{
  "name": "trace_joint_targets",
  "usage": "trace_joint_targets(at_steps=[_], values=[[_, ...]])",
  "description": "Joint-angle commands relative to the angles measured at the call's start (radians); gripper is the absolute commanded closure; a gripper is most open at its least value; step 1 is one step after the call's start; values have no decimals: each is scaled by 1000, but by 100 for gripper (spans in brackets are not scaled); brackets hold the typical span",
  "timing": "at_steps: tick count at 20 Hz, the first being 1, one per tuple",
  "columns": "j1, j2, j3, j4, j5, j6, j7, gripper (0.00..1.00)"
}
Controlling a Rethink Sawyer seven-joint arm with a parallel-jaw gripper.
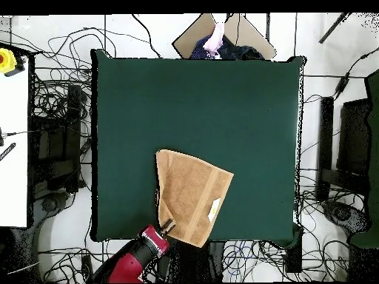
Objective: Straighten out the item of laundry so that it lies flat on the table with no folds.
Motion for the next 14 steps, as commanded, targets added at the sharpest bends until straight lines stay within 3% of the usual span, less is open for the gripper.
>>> trace_joint_targets(at_steps=[1, 8, 11, 12, 14], values=[[62, 6, 161, -75, 224, 169, 141, 100], [137, -21, 188, -69, 478, 295, 30, 100], [165, -23, 238, -64, 607, 262, 7, 100], [174, -29, 263, -59, 673, 239, -26, 100], [161, -93, 393, -30, 917, 104, -177, 100]])
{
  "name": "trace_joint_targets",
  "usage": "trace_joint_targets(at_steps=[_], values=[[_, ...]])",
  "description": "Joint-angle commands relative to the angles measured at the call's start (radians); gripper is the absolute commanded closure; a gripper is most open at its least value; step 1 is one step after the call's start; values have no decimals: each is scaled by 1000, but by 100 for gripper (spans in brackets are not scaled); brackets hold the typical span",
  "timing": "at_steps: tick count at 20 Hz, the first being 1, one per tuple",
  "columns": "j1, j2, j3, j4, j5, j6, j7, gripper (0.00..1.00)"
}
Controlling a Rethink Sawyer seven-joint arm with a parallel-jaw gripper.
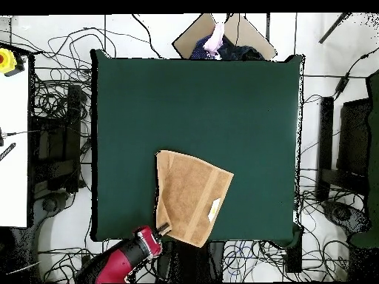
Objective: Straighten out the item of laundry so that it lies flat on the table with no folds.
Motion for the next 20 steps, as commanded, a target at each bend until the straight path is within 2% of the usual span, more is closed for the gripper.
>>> trace_joint_targets(at_steps=[1, 6, 9, 12, 17, 20], values=[[-12, -76, 379, -23, 476, -98, -218, 100], [-76, -154, 541, -17, 637, -263, -317, 100], [-112, -153, 620, -57, 696, -356, -326, 100], [-147, -139, 673, -90, 703, -409, -320, 100], [-186, -142, 714, -84, 677, -438, -298, 100], [-194, -145, 705, -94, 614, -432, -288, 100]])
